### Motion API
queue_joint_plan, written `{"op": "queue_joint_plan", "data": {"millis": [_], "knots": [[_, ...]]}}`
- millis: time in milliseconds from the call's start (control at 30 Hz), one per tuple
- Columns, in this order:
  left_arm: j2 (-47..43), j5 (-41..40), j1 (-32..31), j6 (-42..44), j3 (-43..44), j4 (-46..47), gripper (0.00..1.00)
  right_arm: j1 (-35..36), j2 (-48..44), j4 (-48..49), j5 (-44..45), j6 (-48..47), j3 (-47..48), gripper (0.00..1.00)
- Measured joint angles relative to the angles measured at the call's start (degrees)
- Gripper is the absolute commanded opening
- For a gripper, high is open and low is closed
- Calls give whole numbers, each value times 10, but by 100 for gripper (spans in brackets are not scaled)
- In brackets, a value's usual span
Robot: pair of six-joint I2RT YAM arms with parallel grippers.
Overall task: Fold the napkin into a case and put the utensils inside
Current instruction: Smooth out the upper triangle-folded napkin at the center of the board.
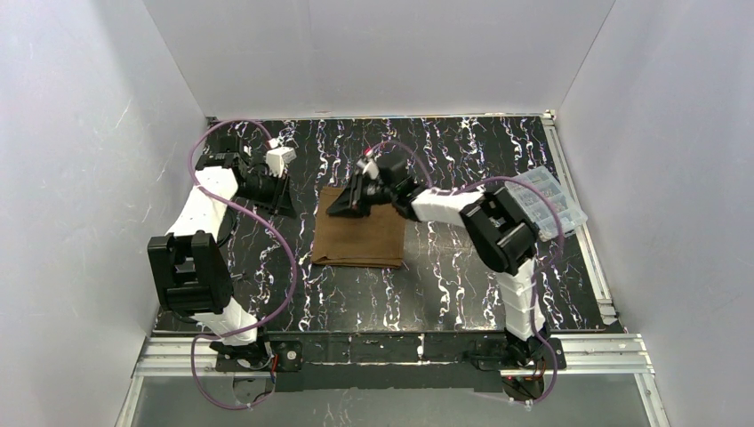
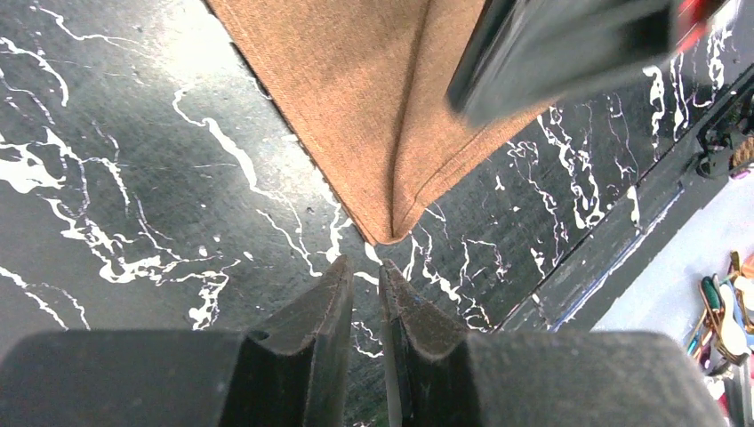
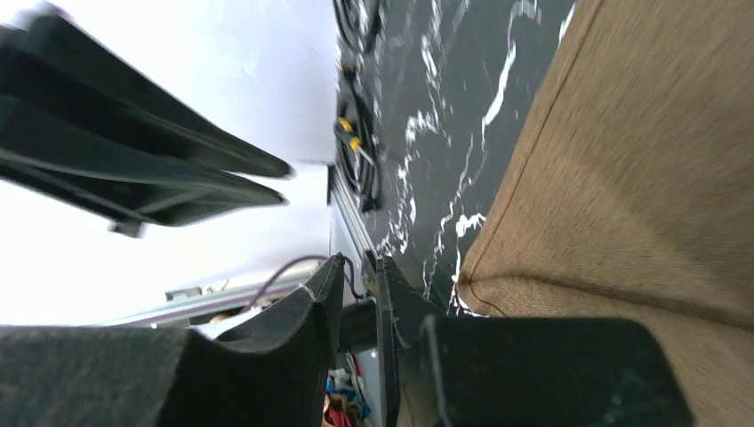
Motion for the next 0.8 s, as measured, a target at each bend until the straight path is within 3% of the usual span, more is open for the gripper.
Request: {"op": "queue_joint_plan", "data": {"millis": [167,300,567,800], "knots": [[0,11,-13,2,-13,0,16,-78,-55,-13,-5,-40,-9,26],[0,13,-51,1,-27,4,16,-121,-46,-52,-4,-80,-16,23],[25,13,-168,-14,-56,36,13,-125,37,-80,-4,-114,-40,21],[80,-21,-182,0,-94,71,12,-124,45,-64,-29,-114,-42,30]]}}
